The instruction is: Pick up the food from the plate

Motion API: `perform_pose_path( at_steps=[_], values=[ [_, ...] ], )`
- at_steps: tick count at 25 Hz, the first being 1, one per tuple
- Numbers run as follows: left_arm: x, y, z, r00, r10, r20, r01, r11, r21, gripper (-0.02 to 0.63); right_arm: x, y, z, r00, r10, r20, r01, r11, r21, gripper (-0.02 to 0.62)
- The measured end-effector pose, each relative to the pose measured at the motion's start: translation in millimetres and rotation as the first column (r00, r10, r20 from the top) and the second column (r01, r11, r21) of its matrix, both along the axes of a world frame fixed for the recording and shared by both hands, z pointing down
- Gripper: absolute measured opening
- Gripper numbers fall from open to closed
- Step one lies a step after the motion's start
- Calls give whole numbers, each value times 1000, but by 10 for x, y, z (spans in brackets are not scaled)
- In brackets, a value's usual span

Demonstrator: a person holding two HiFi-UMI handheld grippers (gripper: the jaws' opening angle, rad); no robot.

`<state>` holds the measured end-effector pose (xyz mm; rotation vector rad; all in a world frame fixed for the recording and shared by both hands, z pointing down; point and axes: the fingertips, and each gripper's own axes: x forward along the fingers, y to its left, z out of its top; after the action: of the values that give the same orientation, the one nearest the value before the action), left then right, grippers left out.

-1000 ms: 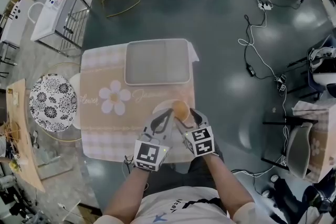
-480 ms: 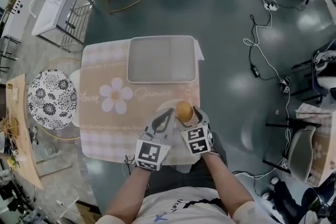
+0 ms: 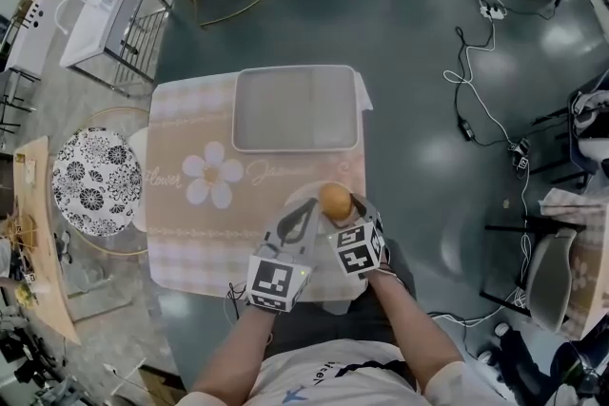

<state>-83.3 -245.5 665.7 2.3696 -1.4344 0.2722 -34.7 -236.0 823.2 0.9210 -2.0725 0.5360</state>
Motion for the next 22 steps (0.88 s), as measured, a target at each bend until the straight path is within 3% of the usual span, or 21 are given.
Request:
perform_pose_path(
  at_steps=[8, 22],
  values=[
    [-22, 81, -152, 1000, -2, 12, 2, 1000, -6, 5, 25, -29, -359, 995, 32, 97, -33, 999, 13, 304],
    [46, 175, -1078, 1000, 7, 13, -7, 1000, 16, 5, 79, 57, -1718, 974, 59, 219, -77, 994, 74, 304]
  ],
)
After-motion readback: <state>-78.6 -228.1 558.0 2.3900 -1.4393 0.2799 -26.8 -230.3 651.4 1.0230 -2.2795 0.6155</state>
